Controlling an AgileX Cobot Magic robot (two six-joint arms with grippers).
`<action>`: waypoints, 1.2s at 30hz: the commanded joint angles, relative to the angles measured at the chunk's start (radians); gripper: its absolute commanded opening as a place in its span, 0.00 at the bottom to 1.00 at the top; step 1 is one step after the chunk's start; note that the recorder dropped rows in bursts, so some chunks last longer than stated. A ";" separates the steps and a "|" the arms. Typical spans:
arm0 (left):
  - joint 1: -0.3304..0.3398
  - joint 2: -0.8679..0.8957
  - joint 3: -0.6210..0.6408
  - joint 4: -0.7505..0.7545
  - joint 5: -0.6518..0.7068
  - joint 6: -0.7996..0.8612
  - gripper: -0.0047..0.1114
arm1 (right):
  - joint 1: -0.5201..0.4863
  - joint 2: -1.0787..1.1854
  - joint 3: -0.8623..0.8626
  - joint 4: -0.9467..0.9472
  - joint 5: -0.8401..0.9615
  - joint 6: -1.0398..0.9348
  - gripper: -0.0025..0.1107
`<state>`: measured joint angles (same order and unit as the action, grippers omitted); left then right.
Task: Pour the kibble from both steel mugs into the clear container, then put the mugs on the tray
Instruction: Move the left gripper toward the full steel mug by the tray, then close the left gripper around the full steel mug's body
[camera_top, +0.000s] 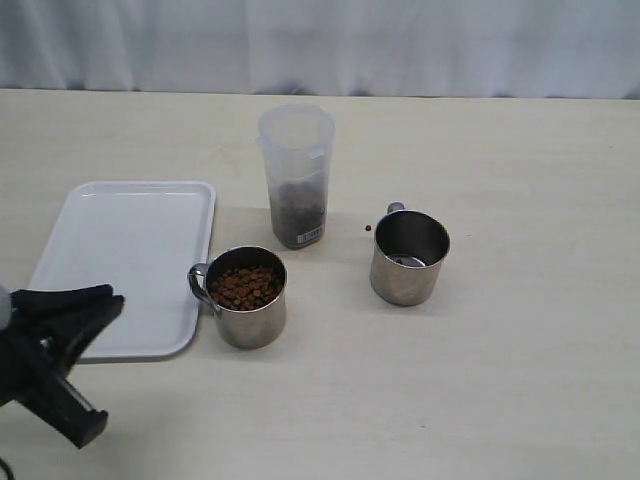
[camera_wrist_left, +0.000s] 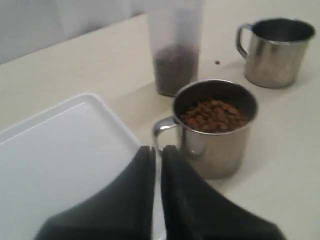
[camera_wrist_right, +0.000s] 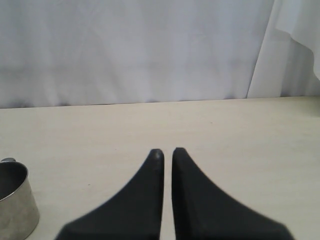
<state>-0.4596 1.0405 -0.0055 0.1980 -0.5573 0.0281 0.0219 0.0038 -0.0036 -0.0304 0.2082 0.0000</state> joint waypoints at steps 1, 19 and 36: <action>-0.009 0.280 -0.100 0.078 -0.089 -0.036 0.45 | -0.007 -0.004 0.004 -0.003 0.003 0.000 0.06; -0.017 0.478 -0.395 0.814 0.107 -0.709 0.74 | -0.007 -0.004 0.004 -0.003 0.003 0.000 0.06; -0.017 0.698 -0.508 0.739 0.089 -0.429 0.74 | -0.007 -0.004 0.004 -0.003 0.003 0.000 0.06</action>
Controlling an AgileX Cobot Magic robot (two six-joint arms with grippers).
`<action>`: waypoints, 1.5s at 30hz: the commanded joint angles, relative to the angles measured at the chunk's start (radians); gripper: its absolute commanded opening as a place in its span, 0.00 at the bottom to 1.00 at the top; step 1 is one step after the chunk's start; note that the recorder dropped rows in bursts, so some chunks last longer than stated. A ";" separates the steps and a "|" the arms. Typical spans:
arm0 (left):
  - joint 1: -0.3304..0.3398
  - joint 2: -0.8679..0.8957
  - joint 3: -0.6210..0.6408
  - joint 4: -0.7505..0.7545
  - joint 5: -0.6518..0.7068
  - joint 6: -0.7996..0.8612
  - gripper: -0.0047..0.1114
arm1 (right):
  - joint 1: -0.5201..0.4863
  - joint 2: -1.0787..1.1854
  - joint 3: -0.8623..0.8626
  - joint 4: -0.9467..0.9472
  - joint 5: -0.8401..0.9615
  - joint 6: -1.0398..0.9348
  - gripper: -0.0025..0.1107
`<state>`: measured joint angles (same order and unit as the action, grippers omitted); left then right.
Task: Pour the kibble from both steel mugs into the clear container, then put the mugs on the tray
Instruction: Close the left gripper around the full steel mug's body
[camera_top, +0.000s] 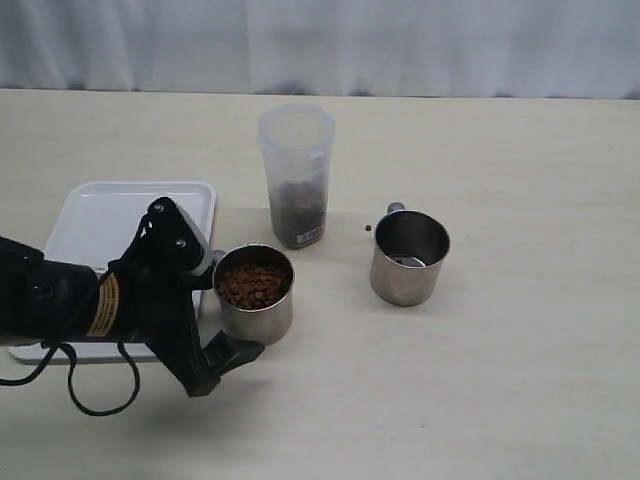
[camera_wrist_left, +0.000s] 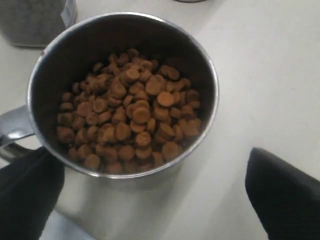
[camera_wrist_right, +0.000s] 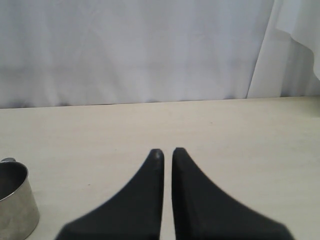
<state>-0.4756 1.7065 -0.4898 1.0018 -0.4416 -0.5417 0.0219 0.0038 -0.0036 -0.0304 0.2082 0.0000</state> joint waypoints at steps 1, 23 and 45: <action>0.001 0.046 -0.024 -0.101 -0.044 0.196 0.74 | -0.007 -0.004 0.004 -0.003 0.003 0.000 0.06; 0.138 0.132 -0.074 -0.081 -0.219 0.344 0.74 | -0.007 -0.004 0.004 -0.003 0.003 0.000 0.06; 0.138 0.317 -0.246 0.116 -0.276 0.309 0.73 | -0.007 -0.004 0.004 -0.003 0.003 0.000 0.06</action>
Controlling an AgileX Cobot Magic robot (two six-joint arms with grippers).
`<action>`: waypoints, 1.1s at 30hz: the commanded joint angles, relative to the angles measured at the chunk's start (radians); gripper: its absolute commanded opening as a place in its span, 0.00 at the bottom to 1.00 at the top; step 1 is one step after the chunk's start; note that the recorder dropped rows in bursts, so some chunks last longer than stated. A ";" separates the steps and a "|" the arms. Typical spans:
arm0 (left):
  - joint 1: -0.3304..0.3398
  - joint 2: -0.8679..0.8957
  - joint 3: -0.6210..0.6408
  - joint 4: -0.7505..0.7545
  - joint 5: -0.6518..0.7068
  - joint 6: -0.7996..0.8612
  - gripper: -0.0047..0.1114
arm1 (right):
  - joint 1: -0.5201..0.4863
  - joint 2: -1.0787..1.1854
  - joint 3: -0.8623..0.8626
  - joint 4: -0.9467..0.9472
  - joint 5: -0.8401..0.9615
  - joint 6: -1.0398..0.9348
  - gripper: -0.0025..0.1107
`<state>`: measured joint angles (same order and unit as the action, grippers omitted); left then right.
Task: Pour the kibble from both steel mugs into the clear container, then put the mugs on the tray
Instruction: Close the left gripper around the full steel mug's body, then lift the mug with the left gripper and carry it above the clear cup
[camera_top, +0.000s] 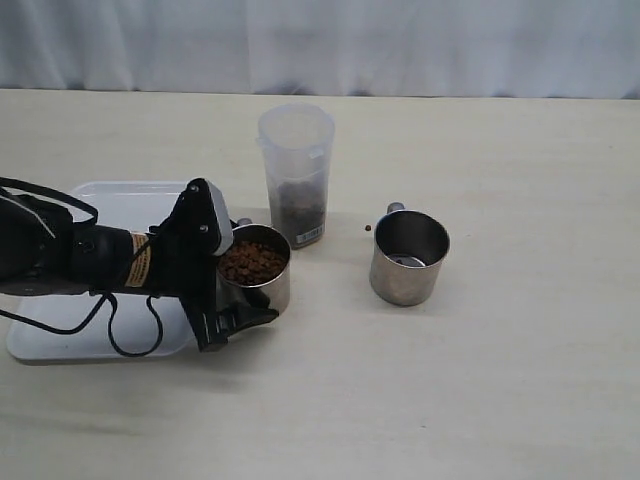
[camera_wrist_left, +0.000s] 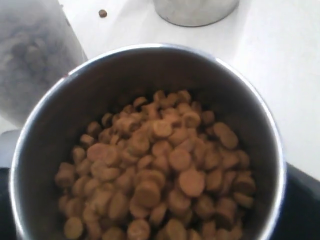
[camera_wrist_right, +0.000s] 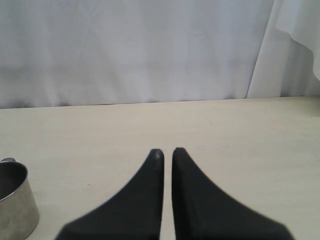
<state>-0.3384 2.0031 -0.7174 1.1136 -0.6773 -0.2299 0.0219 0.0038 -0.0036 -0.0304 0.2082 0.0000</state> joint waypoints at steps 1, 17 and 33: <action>0.001 0.024 -0.025 0.007 -0.040 -0.003 0.73 | -0.007 -0.004 0.004 -0.003 0.003 0.000 0.06; 0.003 0.042 -0.034 0.000 -0.064 -0.007 0.15 | -0.007 -0.004 0.004 -0.003 0.003 0.000 0.06; 0.129 -0.156 -0.034 0.417 -0.105 -0.492 0.04 | -0.007 -0.004 0.004 -0.003 0.003 0.000 0.06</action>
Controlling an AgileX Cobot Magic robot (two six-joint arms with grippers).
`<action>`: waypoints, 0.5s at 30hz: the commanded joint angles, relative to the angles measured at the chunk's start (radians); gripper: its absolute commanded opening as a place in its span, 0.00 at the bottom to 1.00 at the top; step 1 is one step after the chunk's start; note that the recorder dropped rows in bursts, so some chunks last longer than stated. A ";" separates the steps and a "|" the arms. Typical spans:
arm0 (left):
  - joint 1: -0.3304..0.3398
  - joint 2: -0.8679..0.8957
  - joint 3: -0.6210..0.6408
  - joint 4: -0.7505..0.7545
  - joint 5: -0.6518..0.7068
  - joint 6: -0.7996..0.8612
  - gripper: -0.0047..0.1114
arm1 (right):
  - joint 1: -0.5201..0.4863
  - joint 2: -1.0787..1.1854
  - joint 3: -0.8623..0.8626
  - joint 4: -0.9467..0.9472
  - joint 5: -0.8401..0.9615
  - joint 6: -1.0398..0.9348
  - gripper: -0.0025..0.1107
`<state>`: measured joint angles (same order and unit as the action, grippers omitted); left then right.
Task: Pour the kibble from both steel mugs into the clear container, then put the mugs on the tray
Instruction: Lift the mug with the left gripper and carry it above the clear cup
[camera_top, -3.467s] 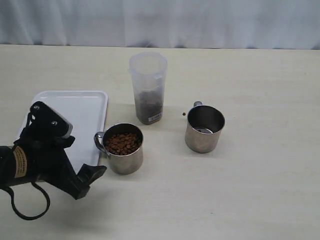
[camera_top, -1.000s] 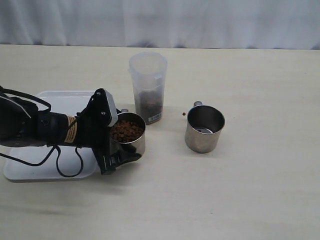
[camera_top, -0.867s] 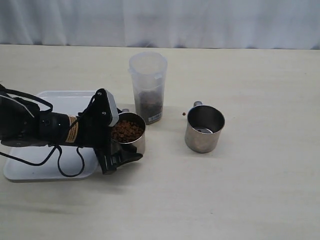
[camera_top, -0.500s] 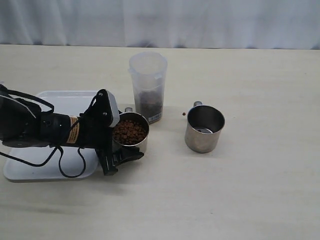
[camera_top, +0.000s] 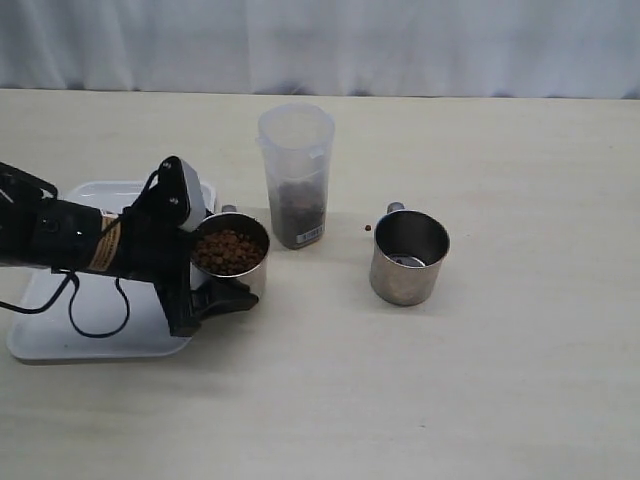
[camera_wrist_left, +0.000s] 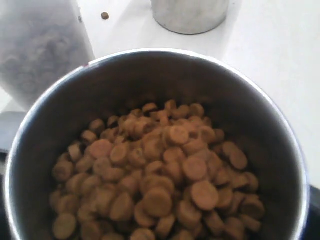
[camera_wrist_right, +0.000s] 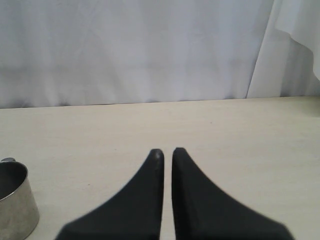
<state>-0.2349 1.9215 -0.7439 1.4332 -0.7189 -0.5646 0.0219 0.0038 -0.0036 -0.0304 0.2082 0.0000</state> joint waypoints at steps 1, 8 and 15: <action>0.030 -0.089 -0.008 0.111 -0.065 -0.184 0.04 | -0.007 -0.004 0.004 -0.003 0.003 0.000 0.06; 0.030 -0.250 0.019 0.133 0.050 -0.349 0.04 | -0.007 -0.004 0.004 -0.003 0.003 0.000 0.06; 0.028 -0.483 0.066 0.050 0.307 -0.395 0.04 | -0.007 -0.004 0.004 -0.003 0.003 0.000 0.06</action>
<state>-0.2085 1.5073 -0.6813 1.5381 -0.4730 -0.9406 0.0219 0.0038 -0.0036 -0.0304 0.2082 0.0000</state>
